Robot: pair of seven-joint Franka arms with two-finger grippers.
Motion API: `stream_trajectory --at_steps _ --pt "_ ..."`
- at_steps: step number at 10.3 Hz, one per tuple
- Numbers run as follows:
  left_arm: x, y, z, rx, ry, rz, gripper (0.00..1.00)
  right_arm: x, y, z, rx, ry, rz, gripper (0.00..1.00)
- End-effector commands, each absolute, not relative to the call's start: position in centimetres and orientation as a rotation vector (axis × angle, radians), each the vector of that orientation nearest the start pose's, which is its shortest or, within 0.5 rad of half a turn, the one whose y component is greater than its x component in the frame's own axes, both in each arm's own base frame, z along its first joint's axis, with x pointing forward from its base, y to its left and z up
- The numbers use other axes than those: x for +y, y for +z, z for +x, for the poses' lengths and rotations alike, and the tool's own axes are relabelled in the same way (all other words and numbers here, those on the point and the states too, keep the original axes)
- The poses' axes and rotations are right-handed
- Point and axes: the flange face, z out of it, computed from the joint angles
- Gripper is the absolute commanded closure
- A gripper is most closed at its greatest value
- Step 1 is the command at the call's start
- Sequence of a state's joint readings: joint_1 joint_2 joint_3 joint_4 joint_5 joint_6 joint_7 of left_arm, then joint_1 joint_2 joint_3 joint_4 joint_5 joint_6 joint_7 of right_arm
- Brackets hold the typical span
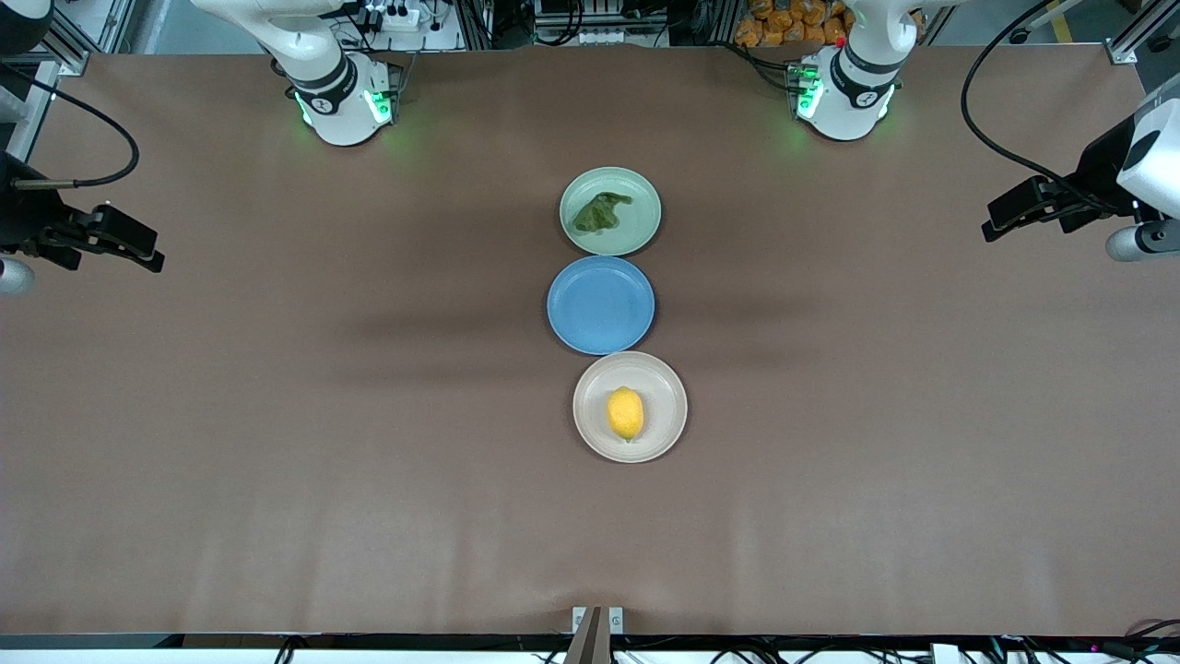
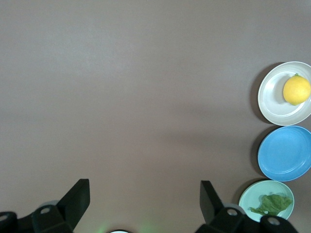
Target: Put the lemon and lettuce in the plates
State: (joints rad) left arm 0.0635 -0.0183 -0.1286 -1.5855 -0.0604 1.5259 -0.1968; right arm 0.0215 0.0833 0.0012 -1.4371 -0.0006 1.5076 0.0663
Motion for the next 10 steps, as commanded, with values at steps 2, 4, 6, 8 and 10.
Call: stream_trajectory --at_steps 2,4,6,8,10 --pt "-4.2 63.4 53.7 -0.168 0.036 -3.119 0.0 1.3 63.4 57.1 0.071 0.027 -3.129 0.0" --pt "-3.8 64.7 53.6 -0.168 0.011 -3.095 0.0 1.3 63.4 57.1 0.071 0.027 -3.129 0.0" --pt "-3.5 66.6 53.3 -0.171 -0.022 -3.061 0.0 1.2 63.4 57.1 0.071 0.027 -3.129 0.0" --pt "-3.6 67.4 53.2 -0.17 -0.04 -3.063 0.0 1.2 63.4 57.1 0.071 0.027 -3.129 0.0" --pt "-3.7 67.8 53.1 -0.167 -0.044 -3.071 0.0 1.2 63.4 57.1 0.073 0.027 -3.129 0.0"
